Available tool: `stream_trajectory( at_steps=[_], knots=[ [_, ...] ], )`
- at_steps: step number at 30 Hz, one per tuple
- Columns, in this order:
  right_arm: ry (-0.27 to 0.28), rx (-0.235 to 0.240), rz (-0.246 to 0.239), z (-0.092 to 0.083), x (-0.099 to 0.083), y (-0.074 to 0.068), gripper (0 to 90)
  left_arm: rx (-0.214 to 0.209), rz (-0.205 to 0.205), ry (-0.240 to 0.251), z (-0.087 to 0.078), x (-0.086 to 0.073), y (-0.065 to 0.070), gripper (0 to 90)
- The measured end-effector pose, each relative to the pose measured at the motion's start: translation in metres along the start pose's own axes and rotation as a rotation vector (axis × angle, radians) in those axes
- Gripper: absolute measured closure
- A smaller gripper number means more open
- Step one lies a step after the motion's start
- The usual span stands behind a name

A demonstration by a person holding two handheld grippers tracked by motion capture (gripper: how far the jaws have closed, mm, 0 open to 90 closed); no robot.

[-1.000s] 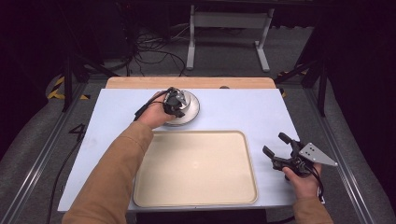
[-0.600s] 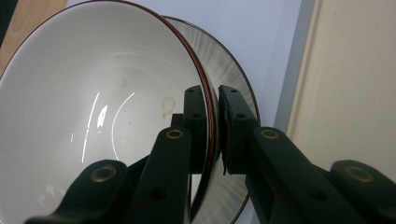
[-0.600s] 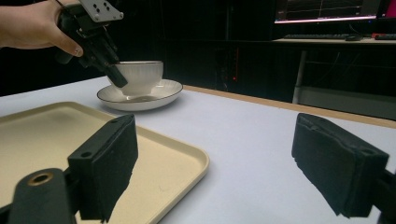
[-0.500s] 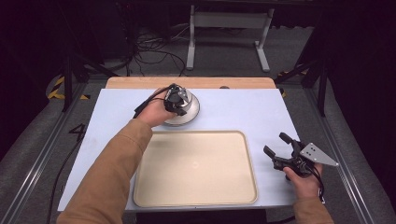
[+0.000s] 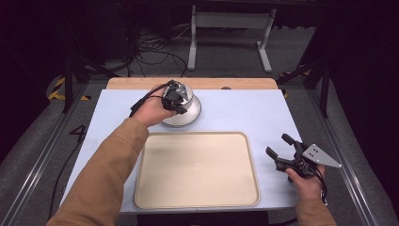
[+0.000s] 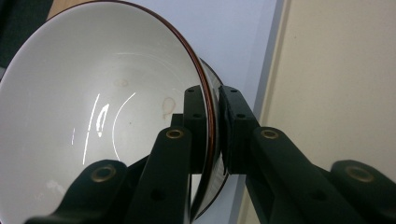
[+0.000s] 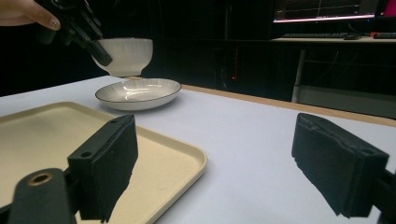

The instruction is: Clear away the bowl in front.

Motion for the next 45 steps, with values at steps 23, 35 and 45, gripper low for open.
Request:
stream_trajectory(
  at_steps=[23,35,45],
  knots=[
    [0.008,-0.005,0.002,-0.003,0.002,0.001,15.0,-0.057,0.091,0.029,-0.039,0.021,0.035,82.5],
    [0.005,-0.005,-0.006,-0.002,0.002,0.0,15.0,-0.118,0.169,0.035,-0.05,0.03,0.067,82.5],
    [0.008,-0.007,-0.004,-0.002,0.003,0.001,15.0,-0.147,0.219,0.039,-0.055,0.039,0.089,82.5]
  ],
)
Point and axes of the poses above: each handheld gripper's, and its own axes: z roughly forward along the jaws, x roughly out of its top, y roughly to its right, the point moved 4 cm from there along z, roughly forward along the jaws, and after that the axes turned 12 degrees about y, right-handed, at the moved point
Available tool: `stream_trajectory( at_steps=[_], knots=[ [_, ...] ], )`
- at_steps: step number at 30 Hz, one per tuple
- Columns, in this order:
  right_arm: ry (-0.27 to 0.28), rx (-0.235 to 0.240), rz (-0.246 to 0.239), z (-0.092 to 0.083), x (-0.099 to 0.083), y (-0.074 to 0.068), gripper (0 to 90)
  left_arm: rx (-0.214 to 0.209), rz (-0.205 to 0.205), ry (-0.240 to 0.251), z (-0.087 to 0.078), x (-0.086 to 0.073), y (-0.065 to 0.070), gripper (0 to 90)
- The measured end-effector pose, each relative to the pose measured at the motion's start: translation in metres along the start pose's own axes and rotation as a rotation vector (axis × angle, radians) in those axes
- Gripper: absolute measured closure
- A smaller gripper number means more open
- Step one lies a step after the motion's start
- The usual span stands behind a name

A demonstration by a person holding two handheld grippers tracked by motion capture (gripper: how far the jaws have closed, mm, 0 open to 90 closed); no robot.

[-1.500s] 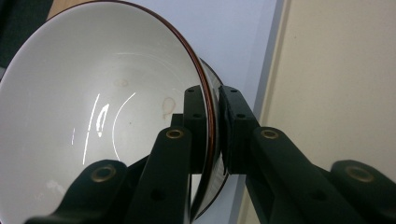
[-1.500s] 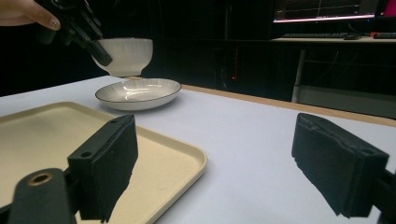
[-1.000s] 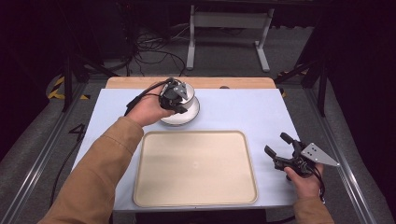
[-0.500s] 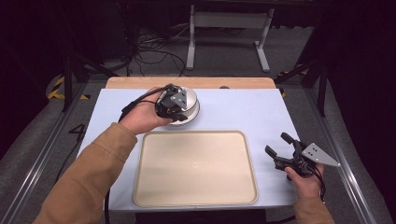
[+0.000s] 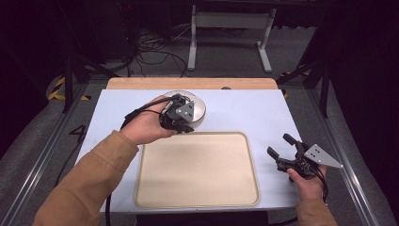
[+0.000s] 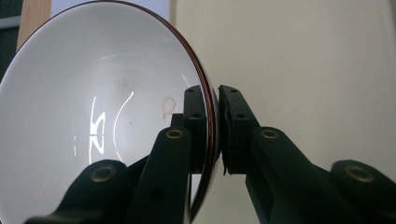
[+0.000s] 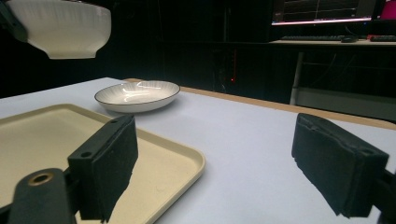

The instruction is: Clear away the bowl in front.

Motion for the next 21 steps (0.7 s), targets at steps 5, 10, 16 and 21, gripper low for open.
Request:
stream_trajectory(
  at_steps=[5,10,16,21],
  knots=[
    [0.001,-0.001,0.001,0.0,0.0,0.0,15.0,-0.005,0.042,0.015,-0.002,0.008,0.012,82.5],
    [0.001,0.003,0.002,0.0,0.001,-0.001,15.2,-0.022,0.068,0.014,-0.003,0.014,0.024,82.5],
    [0.007,0.002,0.002,-0.001,0.002,0.0,15.2,-0.026,0.108,0.023,-0.002,0.019,0.036,82.5],
    [0.011,0.0,0.004,-0.001,0.002,0.0,15.1,-0.044,0.119,0.02,0.0,0.021,0.043,82.5]
  ],
)
Point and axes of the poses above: each handheld gripper's, and its own axes: z roughly forward along the jaws, x roughly out of its top, y roughly to its right, the point moved 4 cm from there along z, roughly forward along the jaws, and after that the axes turned 12 degrees about y, right-handed, at the moved point
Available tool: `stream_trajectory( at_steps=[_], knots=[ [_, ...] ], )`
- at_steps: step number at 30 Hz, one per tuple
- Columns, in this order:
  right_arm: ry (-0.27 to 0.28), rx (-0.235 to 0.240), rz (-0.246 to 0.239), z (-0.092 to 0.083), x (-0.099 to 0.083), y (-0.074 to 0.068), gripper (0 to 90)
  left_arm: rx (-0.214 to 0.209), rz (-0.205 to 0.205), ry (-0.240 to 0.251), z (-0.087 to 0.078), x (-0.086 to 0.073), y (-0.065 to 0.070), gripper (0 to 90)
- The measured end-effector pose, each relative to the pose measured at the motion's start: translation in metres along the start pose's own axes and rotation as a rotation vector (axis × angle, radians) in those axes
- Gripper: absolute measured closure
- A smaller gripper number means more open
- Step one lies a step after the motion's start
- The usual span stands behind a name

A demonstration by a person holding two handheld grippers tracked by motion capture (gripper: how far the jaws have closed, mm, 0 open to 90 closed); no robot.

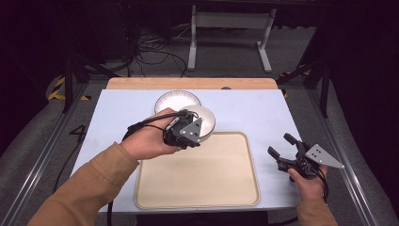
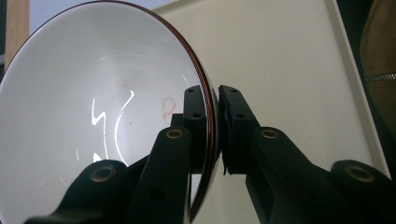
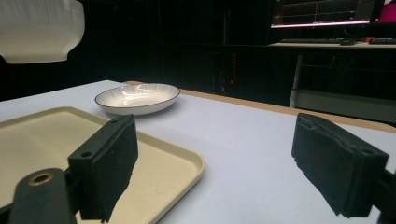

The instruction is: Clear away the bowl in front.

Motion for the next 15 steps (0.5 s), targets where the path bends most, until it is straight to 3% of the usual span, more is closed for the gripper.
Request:
stream_trajectory(
  at_steps=[15],
  knots=[
    [0.001,0.001,-0.002,0.0,0.0,0.0,15.1,-0.063,0.018,-0.004,0.024,-0.003,0.017,82.5]
  ],
)
Point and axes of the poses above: each handheld gripper's, and its own axes: z roughly forward along the jaws, x roughly out of its top, y roughly to its right, the point moved 4 cm from there along z, roughly forward along the jaws, and after that the axes turned 12 degrees about y, right-handed, at the moved point
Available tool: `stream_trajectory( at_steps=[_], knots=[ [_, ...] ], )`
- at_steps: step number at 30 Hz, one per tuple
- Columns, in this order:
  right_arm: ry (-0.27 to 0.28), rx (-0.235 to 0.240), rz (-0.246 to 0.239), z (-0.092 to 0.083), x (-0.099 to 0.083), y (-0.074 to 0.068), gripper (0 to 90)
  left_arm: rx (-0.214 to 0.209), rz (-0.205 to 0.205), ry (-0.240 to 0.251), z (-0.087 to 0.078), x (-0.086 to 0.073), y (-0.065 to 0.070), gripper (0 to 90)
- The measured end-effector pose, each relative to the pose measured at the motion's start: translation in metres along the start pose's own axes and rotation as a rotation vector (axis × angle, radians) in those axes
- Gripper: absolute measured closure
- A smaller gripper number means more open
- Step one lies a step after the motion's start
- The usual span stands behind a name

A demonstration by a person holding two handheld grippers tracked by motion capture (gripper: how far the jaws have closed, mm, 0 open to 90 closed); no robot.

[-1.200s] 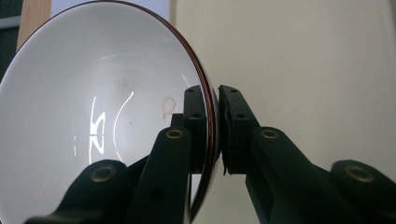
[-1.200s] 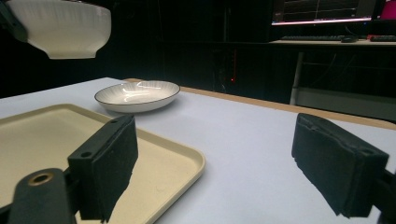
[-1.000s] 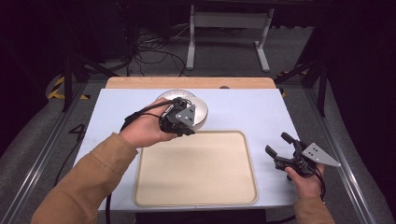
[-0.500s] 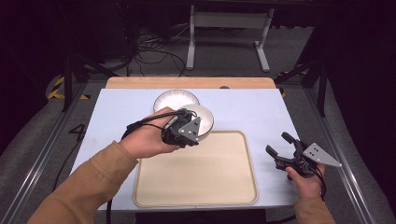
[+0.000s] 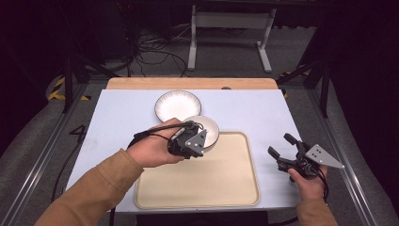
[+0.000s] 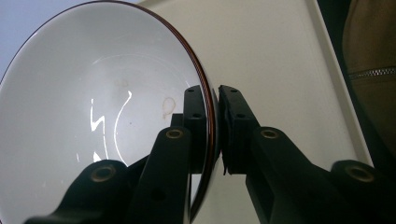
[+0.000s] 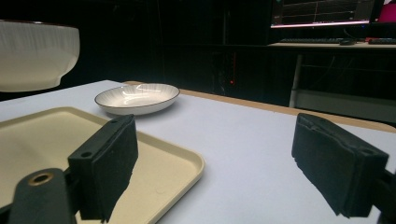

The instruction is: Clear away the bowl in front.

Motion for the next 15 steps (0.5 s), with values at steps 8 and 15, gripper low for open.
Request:
stream_trajectory(
  at_steps=[8,15],
  knots=[
    [0.0,-0.001,0.0,0.0,0.0,0.0,15.1,-0.024,-0.01,-0.008,0.012,-0.007,0.005,82.5],
    [-0.002,-0.001,0.002,0.0,0.0,0.0,15.1,-0.043,-0.02,-0.011,0.023,-0.012,0.008,82.5]
  ],
)
Point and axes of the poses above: each handheld gripper's, and its own axes: z roughly forward along the jaws, x roughly out of its top, y roughly to its right, the point moved 4 cm from there along z, roughly forward along the jaws, and after that the axes turned 12 degrees about y, right-handed, at the moved point
